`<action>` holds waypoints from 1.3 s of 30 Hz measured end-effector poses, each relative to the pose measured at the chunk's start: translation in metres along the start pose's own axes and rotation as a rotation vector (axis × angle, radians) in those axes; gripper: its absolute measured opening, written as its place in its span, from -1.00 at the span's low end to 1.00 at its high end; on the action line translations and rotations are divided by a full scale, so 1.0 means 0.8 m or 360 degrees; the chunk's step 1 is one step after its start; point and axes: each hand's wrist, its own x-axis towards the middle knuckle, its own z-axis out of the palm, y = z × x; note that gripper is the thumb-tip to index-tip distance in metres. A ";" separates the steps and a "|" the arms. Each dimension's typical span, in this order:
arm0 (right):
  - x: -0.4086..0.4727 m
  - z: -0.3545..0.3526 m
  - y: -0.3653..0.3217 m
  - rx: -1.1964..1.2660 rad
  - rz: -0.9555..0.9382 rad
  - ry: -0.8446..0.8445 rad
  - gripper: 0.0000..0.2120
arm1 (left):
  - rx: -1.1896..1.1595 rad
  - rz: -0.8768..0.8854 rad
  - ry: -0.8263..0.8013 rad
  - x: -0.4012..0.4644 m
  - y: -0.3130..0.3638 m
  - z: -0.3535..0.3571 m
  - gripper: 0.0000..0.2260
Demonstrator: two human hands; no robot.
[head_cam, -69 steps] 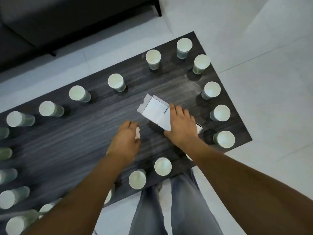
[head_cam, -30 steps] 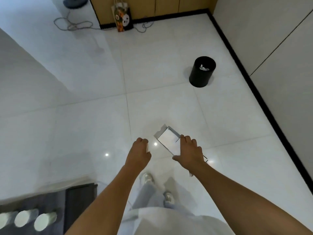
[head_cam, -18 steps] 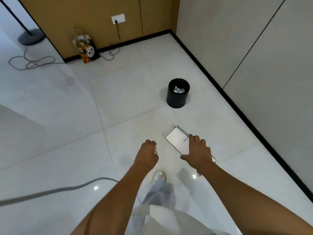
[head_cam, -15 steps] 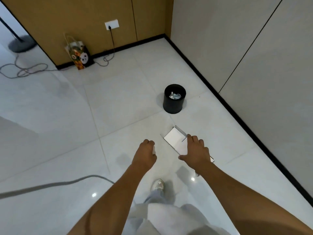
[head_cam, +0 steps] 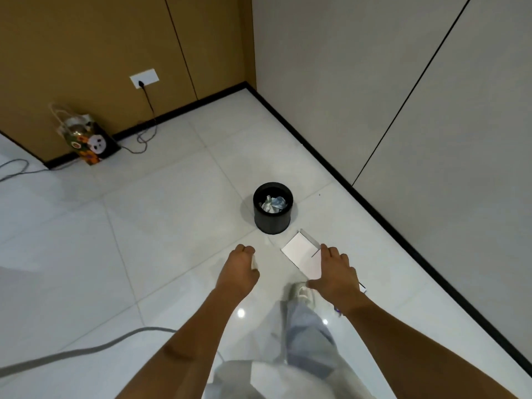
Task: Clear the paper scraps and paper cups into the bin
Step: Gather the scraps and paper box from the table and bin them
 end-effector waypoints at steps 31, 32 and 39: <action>0.607 -0.116 -0.042 0.0012 0.0012 -0.0174 -0.12 | 0.0141 -0.0276 -0.0242 0.592 0.031 -0.029 -0.79; 0.624 -0.106 -0.039 0.0017 0.0022 -0.0183 -0.14 | 0.0143 -0.0271 -0.0246 0.608 0.025 -0.016 -0.79; 0.730 -0.002 0.005 -0.0043 -0.0064 -0.0242 -0.13 | 0.0103 -0.0344 -0.0247 0.713 -0.038 0.105 -0.71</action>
